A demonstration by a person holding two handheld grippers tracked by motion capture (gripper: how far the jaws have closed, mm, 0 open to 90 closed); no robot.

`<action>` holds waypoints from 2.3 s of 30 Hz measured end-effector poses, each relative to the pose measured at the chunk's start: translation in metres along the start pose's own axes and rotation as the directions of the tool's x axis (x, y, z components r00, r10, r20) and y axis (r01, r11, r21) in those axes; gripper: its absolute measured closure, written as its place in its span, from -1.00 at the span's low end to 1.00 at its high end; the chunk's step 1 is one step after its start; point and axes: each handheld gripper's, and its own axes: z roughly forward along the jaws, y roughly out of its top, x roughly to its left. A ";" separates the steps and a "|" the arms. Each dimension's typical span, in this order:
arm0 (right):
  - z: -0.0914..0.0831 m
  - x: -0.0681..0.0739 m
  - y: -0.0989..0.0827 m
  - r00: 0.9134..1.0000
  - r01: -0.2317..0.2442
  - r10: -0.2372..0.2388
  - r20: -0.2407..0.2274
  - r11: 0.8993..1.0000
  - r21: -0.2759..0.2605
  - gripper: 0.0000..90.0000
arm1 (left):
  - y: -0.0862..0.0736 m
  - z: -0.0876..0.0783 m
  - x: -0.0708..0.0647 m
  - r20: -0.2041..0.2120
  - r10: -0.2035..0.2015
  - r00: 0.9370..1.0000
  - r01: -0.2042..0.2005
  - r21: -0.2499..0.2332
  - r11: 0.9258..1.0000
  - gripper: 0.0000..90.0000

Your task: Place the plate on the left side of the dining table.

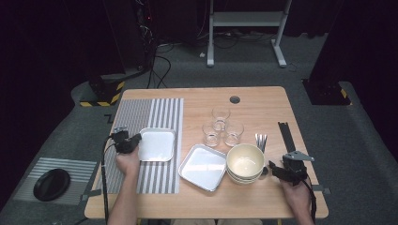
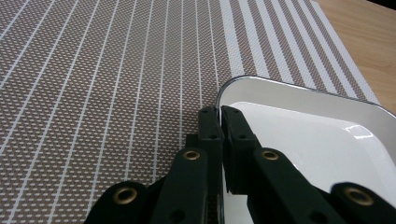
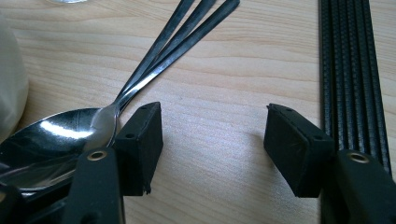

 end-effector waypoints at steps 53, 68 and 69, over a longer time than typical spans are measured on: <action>0.000 0.000 0.000 1.000 -0.002 0.002 -0.001 1.000 0.001 -0.17 | -0.009 -0.059 -0.026 -0.025 0.224 0.974 -0.225 -0.049 0.973 0.05; 0.000 0.000 0.000 1.000 -0.002 0.002 -0.001 1.000 0.001 -0.17 | -0.030 -0.084 -0.042 0.042 0.262 0.964 -0.258 -0.071 0.963 0.10; 0.000 0.000 0.000 1.000 -0.002 0.002 -0.002 1.000 0.000 -0.17 | -0.034 -0.085 -0.044 0.043 0.271 0.962 -0.268 -0.062 0.961 0.10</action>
